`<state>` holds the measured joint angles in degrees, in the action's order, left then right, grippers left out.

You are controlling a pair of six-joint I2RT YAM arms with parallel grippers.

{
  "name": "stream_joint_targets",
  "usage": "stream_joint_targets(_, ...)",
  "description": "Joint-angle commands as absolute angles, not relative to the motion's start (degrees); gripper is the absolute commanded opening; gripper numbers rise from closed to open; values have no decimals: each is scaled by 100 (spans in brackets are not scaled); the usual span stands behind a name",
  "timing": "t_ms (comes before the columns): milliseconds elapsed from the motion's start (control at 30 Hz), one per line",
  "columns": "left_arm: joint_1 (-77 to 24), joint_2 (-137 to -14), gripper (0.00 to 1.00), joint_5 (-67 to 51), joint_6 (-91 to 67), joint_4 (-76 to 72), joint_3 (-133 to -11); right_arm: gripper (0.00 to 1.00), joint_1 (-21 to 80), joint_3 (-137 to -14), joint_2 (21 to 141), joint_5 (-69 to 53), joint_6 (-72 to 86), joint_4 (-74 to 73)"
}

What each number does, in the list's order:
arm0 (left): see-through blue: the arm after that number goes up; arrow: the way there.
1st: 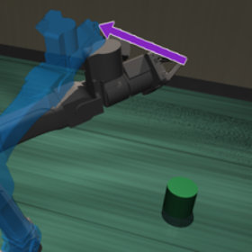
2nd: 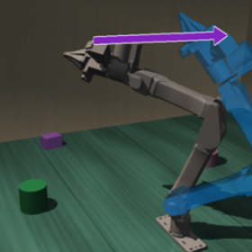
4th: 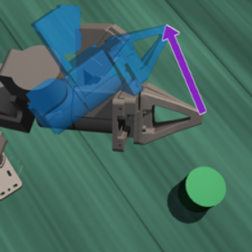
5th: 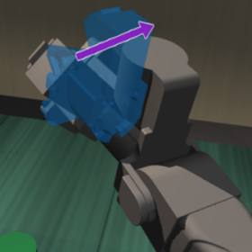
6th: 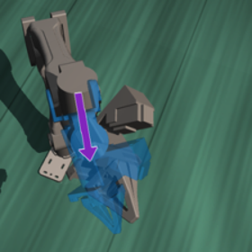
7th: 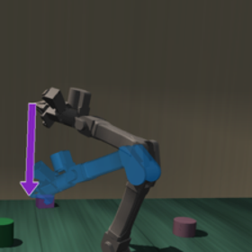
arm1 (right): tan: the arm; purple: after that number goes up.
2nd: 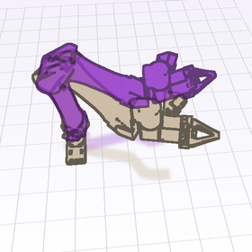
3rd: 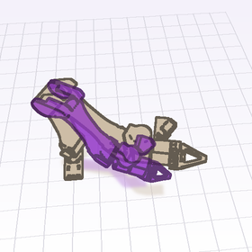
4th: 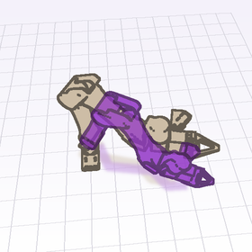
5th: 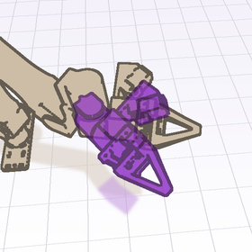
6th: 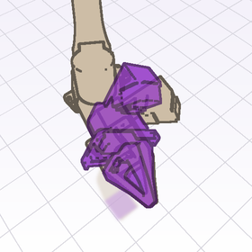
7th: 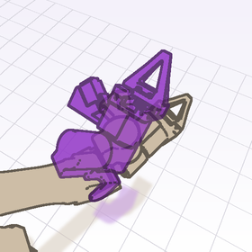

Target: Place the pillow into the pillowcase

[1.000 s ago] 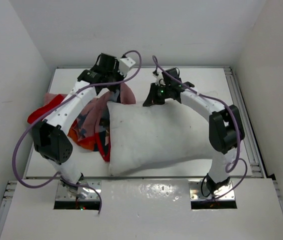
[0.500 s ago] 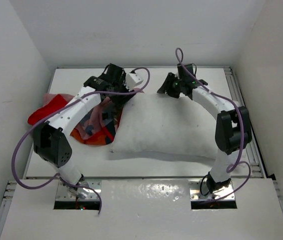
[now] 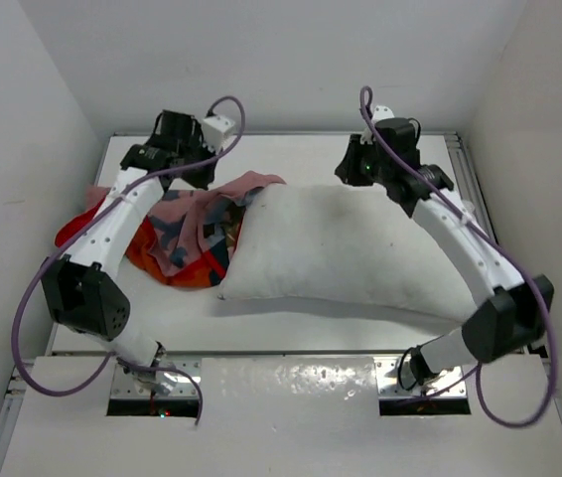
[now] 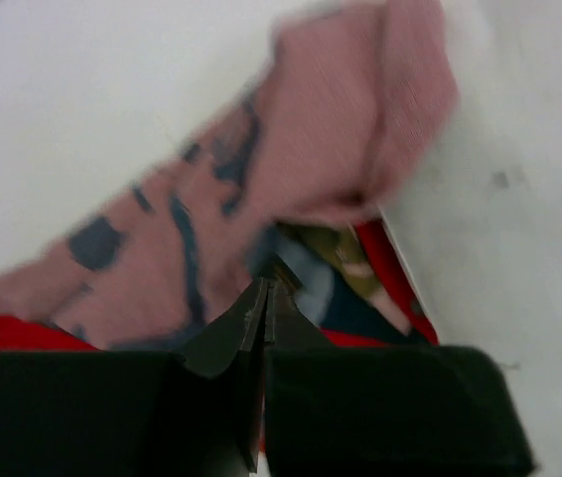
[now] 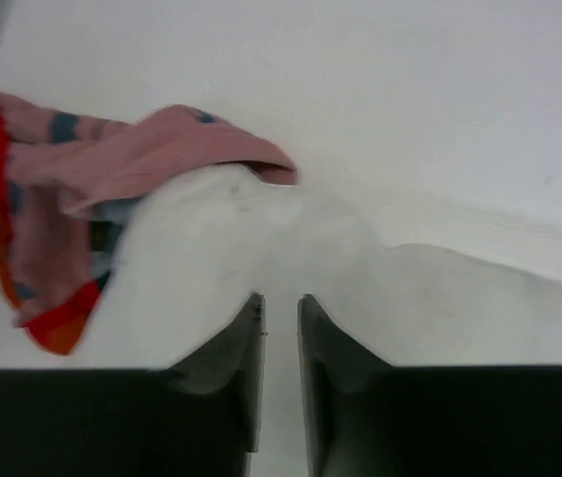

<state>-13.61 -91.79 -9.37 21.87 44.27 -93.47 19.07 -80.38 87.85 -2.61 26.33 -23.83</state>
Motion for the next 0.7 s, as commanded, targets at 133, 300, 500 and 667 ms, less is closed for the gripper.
stream_joint_targets(133,-1696,-9139,18,-1073,1768,4862,-7665,98,3584,-7374,8033,-229,1400,-2205)
stream_joint_targets(300,-1652,-9641,33,-141,1099,4254,-7541,99,4533,-7129,8095,298,1037,-2137)
stream_joint_targets(500,-1731,-9878,47,122,1002,3981,-7102,99,5159,-7022,8209,808,1046,-2109)
stream_joint_targets(667,-1600,-9888,52,220,861,4131,-6900,99,5422,-7233,8332,1098,1055,-2294)
